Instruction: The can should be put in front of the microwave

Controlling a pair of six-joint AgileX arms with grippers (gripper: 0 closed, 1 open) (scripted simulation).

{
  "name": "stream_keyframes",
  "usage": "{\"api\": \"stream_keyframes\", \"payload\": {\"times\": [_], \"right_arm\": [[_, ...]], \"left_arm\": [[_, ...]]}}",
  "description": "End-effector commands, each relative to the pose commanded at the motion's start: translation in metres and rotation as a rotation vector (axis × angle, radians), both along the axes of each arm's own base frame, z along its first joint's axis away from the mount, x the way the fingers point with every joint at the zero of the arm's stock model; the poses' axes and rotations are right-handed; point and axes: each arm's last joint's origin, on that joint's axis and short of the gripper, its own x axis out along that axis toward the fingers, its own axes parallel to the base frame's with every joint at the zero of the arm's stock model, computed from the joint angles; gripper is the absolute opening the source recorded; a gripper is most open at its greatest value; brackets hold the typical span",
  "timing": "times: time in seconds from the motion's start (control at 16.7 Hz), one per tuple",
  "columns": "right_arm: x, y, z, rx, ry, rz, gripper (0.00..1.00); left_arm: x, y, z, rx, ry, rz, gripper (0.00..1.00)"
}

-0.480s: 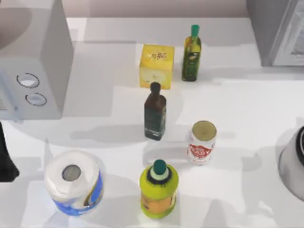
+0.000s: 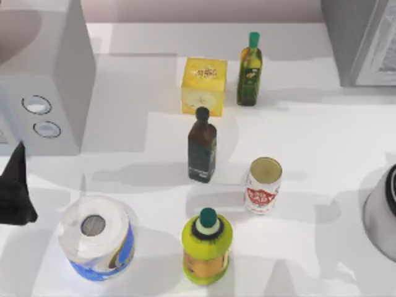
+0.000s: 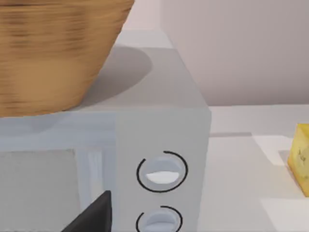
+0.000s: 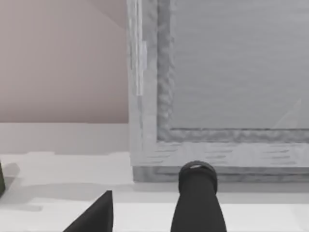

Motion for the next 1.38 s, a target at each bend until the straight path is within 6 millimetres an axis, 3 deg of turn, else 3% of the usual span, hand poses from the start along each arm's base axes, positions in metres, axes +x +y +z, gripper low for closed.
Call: {"api": "stream_keyframes", "payload": {"times": [0.18,0.3,0.48,0.6,0.84,1.02,1.2,1.38], "right_arm": [[0.000,0.000,0.000,0.000,0.000,0.000,1.00],[0.000,0.000,0.000,0.000,0.000,0.000,1.00],[0.000,0.000,0.000,0.000,0.000,0.000,1.00],[0.000,0.000,0.000,0.000,0.000,0.000,1.00],[0.000,0.000,0.000,0.000,0.000,0.000,1.00],[0.000,0.000,0.000,0.000,0.000,0.000,1.00],[0.000,0.000,0.000,0.000,0.000,0.000,1.00],[0.000,0.000,0.000,0.000,0.000,0.000,1.00]], "left_arm": [[0.016,-0.018,0.050,-0.010,0.118,-0.132,1.00],[0.040,-0.039,0.087,0.002,0.227,-0.220,1.00],[0.094,-0.089,0.126,0.058,0.427,-0.340,1.00],[0.129,-0.133,0.134,0.118,0.566,-0.411,1.00],[0.171,-0.224,0.123,0.267,0.804,-0.528,1.00],[0.187,-0.283,0.095,0.395,0.960,-0.580,1.00],[0.193,-0.322,0.061,0.522,1.103,-0.596,1.00],[0.196,-0.342,0.034,0.621,1.213,-0.589,1.00]]}}
